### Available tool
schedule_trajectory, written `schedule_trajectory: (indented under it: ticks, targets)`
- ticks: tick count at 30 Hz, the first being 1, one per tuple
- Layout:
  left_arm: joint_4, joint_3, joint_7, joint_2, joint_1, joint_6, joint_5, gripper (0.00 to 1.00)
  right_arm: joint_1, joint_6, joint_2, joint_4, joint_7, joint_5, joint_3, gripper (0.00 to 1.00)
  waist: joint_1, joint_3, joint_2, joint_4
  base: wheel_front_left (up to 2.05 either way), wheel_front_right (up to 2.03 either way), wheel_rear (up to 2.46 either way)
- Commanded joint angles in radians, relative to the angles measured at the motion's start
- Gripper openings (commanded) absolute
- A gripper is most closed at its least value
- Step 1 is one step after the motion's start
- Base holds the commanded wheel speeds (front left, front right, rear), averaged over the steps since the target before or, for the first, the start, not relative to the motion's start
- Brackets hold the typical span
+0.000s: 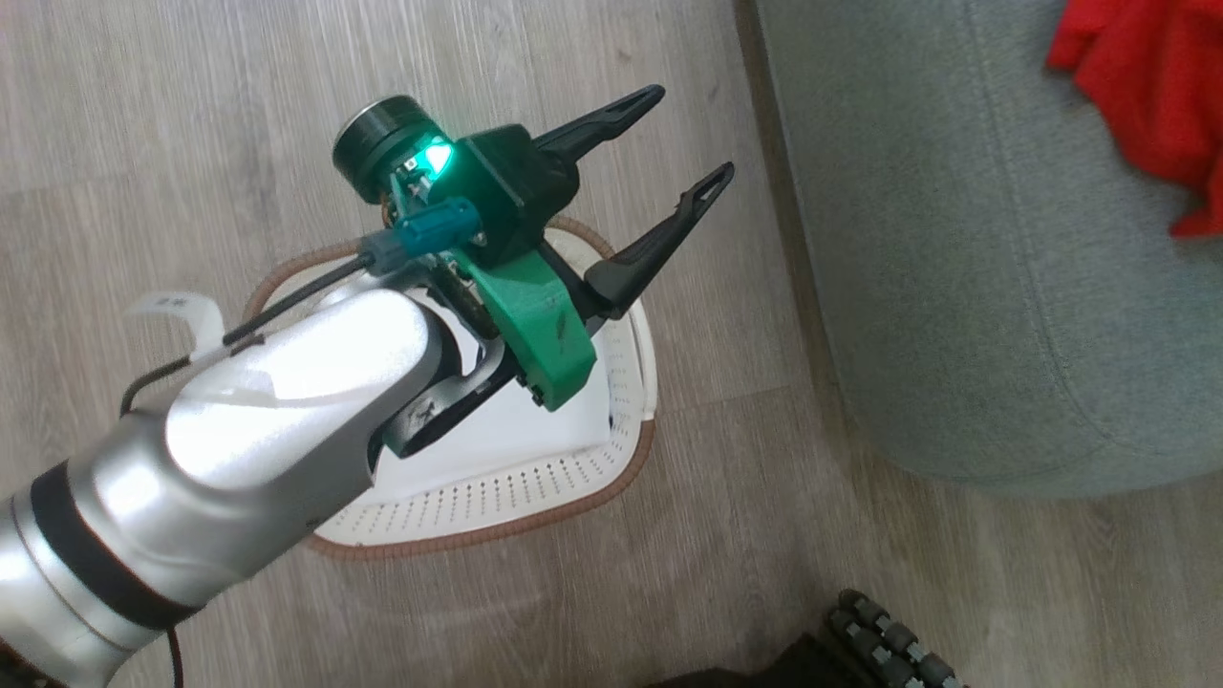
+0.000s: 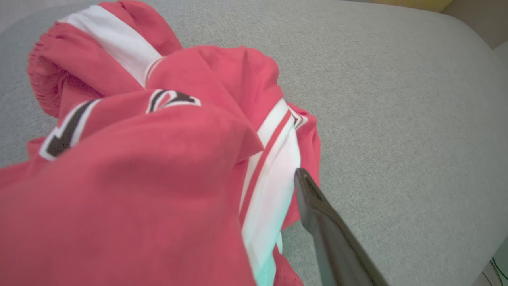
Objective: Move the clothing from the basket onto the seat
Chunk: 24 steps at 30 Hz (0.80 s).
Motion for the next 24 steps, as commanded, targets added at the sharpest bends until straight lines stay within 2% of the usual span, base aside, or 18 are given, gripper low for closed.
schedule_trajectory:
  ticks: [1, 8, 14, 19, 24]
  targets:
    - [-0.022, 0.035, -0.012, 0.009, -0.008, -0.001, -0.007, 1.0, -0.007, 0.0, -0.02, -0.02, 0.014, 0.01, 0.013, 1.0, 0.0, -0.023, 0.0, -0.008, 0.0, 0.0, 0.0]
    - [0.007, 0.037, -0.041, 0.005, 0.031, 0.003, -0.03, 1.0, 0.019, 0.0, -0.032, -0.054, 0.078, 0.062, 0.102, 1.0, 0.0, -0.115, 0.0, -0.029, 0.0, 0.0, 0.0]
    - [0.023, 0.043, -0.07, 0.013, 0.077, 0.013, -0.055, 1.0, 0.066, 0.0, -0.066, -0.112, 0.126, 0.129, 0.17, 1.0, 0.0, -0.197, 0.0, -0.04, 0.0, 0.0, 0.0]
    - [0.032, 0.052, -0.099, 0.021, 0.116, 0.025, -0.074, 1.0, 0.12, 0.0, -0.109, -0.163, 0.162, 0.19, 0.193, 1.0, 0.0, -0.265, 0.0, -0.037, 0.0, 0.0, 0.0]
    - [0.04, 0.06, -0.123, 0.022, 0.154, 0.038, -0.092, 1.0, 0.176, 0.0, -0.144, -0.246, 0.153, 0.24, 0.202, 1.0, 0.0, -0.335, 0.0, -0.023, 0.0, 0.0, 0.0]
